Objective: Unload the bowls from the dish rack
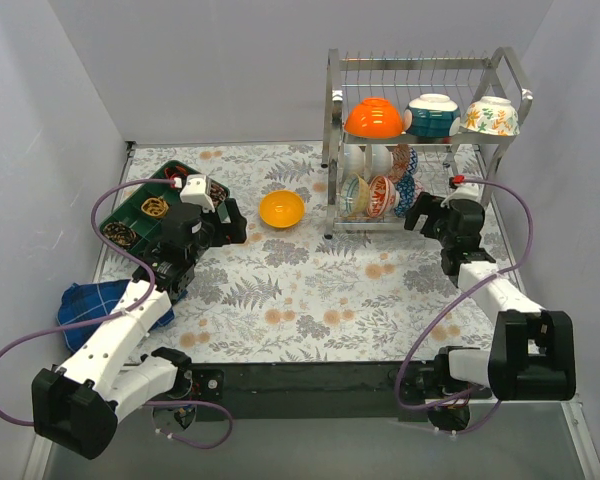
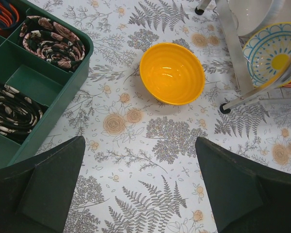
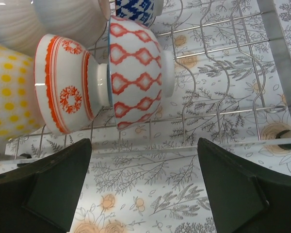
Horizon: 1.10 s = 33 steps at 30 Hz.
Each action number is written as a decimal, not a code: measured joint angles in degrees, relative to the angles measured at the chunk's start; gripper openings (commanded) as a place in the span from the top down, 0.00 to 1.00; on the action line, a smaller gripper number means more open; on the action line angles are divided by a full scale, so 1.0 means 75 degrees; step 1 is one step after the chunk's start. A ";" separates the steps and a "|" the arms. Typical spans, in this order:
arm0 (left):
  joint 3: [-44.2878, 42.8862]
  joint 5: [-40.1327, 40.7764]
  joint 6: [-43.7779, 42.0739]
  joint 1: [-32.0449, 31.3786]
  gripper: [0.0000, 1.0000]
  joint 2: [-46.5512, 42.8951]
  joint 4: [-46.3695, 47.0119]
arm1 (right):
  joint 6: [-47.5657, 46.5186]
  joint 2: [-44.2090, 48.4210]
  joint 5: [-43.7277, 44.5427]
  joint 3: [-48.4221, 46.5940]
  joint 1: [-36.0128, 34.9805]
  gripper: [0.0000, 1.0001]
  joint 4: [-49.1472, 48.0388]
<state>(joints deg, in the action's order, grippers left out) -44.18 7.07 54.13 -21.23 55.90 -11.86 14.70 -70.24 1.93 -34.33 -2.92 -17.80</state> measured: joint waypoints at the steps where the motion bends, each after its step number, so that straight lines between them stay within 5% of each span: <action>1: 0.0000 0.0041 -0.0026 0.0000 0.02 0.0000 0.0009 | -0.0015 -0.0152 -0.0102 0.0000 0.0090 0.02 -0.0201; 33: 0.0087 -0.0192 -0.0076 -0.0035 0.02 0.0035 0.0047 | -0.0149 -0.2771 -0.1929 -0.0618 0.0778 0.03 -0.3031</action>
<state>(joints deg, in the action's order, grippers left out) -43.53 5.63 53.56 -21.50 56.16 -11.51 13.58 -91.02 -12.53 -38.96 2.92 -40.53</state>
